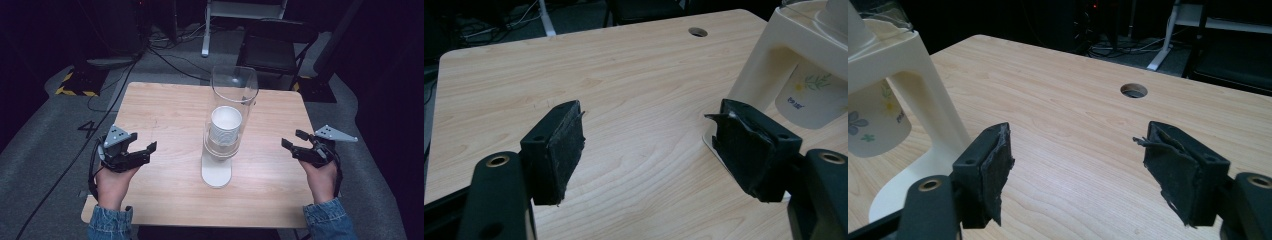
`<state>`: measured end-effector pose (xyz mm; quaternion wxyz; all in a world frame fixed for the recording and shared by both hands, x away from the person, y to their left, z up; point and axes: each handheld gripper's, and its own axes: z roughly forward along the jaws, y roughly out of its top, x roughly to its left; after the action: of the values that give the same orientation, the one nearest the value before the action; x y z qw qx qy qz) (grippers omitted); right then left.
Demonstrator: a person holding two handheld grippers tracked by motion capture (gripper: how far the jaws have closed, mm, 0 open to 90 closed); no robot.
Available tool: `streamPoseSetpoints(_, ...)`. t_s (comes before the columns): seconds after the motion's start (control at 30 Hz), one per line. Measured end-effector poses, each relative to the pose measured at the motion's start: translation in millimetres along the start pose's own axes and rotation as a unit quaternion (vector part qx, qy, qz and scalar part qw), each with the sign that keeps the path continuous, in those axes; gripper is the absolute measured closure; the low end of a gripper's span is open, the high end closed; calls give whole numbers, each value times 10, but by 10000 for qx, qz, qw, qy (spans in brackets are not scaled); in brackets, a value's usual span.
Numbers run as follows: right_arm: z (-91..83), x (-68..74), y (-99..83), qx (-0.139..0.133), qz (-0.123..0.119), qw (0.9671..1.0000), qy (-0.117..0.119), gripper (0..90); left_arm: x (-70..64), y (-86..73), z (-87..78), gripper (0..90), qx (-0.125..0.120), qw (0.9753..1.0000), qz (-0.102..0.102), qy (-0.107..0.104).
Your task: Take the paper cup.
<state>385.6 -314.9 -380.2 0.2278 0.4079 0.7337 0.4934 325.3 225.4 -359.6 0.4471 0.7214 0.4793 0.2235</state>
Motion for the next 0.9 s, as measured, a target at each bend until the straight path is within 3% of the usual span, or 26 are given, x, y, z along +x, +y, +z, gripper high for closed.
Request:
streamPoseSetpoints(0.27, 25, 84, 17, -80, -132, 9996, 225, 252, -12, 7, 3, 277, 8, 10000, 25, -20)
streamPoseSetpoints(0.47, 91, 212, 35, -39, -168, 9984, 533, 249, -8, 2, 2, 277, 2, 10000, -3, -63)
streamPoseSetpoints(0.5, 126, 292, 45, -27, -225, 9971, 723, 247, -13, 3, 2, 277, -4, 10000, 28, -67)
streamPoseSetpoints(0.6, 150, 366, 57, -19, -348, 9959, 831, 246, -15, 2, 2, 278, 7, 10000, 44, -77)
streamPoseSetpoints(0.67, 192, 489, 73, 11, -528, 9922, 1127, 245, -8, -2, 4, 277, 10, 9999, -6, -100)
streamPoseSetpoints(0.7, 192, 489, 73, 11, -528, 9922, 1127, 245, -8, -2, 4, 278, 10, 9999, -6, -100)
streamPoseSetpoints(0.8, 268, 639, 81, 38, -668, 9873, 1443, 233, -1, -8, 12, 278, 27, 9999, -31, -118)
streamPoseSetpoints(0.83, 268, 639, 81, 38, -668, 9873, 1443, 233, 5, -10, 15, 278, 33, 9999, -16, -115)
streamPoseSetpoints(0.87, 317, 714, 77, 49, -723, 9845, 1600, 222, 4, -12, 18, 278, 41, 9999, -21, -120)
streamPoseSetpoints(0.9, 317, 714, 77, 49, -723, 9845, 1600, 222, 4, -12, 18, 277, 41, 9999, -21, -120)
